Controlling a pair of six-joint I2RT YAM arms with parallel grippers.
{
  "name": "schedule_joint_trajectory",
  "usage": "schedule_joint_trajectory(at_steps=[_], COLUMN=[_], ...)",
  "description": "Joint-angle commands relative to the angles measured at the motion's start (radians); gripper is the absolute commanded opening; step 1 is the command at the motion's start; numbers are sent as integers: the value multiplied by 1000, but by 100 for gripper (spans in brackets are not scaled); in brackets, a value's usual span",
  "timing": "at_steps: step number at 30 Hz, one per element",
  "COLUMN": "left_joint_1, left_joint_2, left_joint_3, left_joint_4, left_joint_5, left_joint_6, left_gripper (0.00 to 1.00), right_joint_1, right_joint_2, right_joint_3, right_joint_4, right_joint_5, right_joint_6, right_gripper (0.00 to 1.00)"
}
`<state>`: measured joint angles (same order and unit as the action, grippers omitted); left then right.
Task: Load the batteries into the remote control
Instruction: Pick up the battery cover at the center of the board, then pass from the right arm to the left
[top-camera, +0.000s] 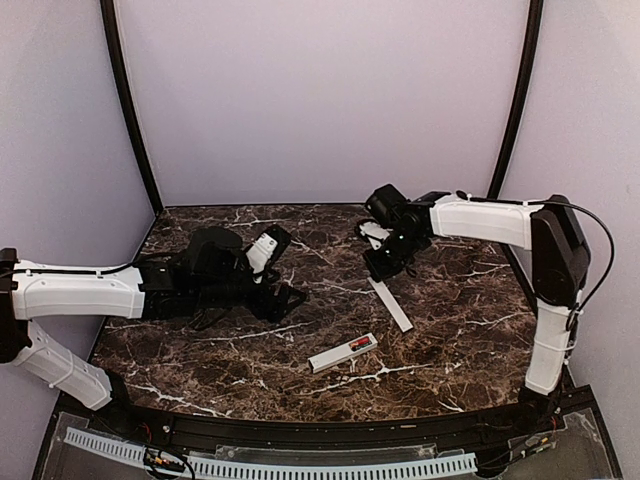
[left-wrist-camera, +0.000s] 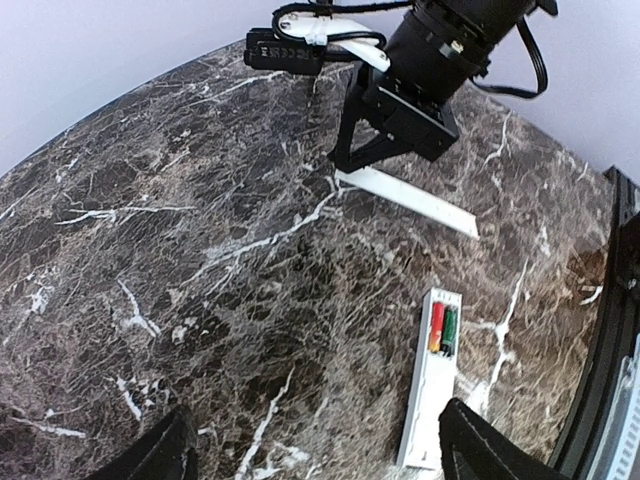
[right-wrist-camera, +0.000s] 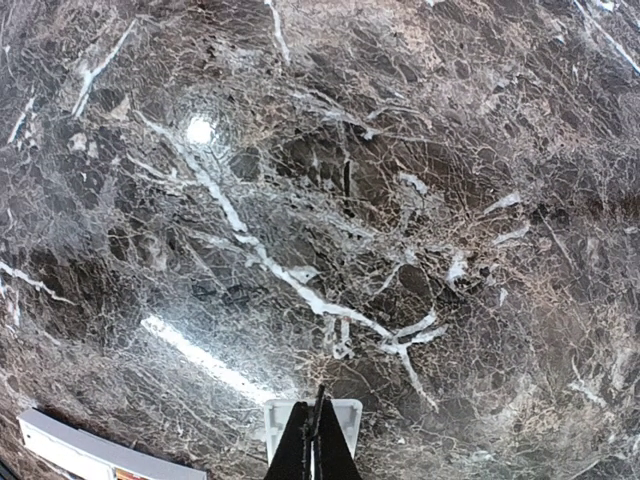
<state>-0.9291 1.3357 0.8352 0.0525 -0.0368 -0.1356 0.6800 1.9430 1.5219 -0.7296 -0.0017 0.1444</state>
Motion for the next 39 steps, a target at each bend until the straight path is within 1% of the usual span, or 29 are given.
schedule_joint_trajectory(at_steps=[1,2,4,5,8,10,12,15,21,23,24,27,29,34,38,39], left_joint_1=[4,4,4,5,3,4,3,-3,-18,-22,-24,-25,-31,-44,-45,-45], left_joint_2=[39,81,143,163,232,263,291,321,316,319,322,336,336,339,338,337], left_joint_3=[-7,-5,13,21,46,65,99,170,210,219,221,242,246,254,255,254], left_joint_4=[158,243,341,368,489,525,531,513,499,482,478,453,442,442,439,437], left_joint_5=[78,116,137,141,175,187,200,228,242,225,221,223,215,199,182,178], left_joint_6=[-145,-171,-252,-296,-365,-405,-434,-446,-457,-463,-473,-488,-492,-493,-501,-500], left_gripper=[81,80,80,80,80,80,80,83,85,81,77,73,68,61,51,47], right_joint_1=[4,4,8,11,30,48,70,106,171,190,199,232,247,262,271,275], right_joint_2=[-23,-32,-65,-91,-180,-233,-271,-306,-347,-361,-365,-370,-378,-398,-400,-402], right_joint_3=[-32,-35,-43,-51,-76,-88,-89,-76,-6,8,15,38,41,33,38,37], right_joint_4=[53,56,68,78,130,162,183,200,172,170,165,133,123,139,144,149], right_joint_5=[-34,-28,-18,-12,-2,-2,31,68,136,139,141,158,174,178,179,176], right_joint_6=[53,68,102,120,172,194,214,236,236,232,233,234,238,239,229,226], right_gripper=[0,0,0,0,0,0,0,0,0,0,0,0,0,0,0,0])
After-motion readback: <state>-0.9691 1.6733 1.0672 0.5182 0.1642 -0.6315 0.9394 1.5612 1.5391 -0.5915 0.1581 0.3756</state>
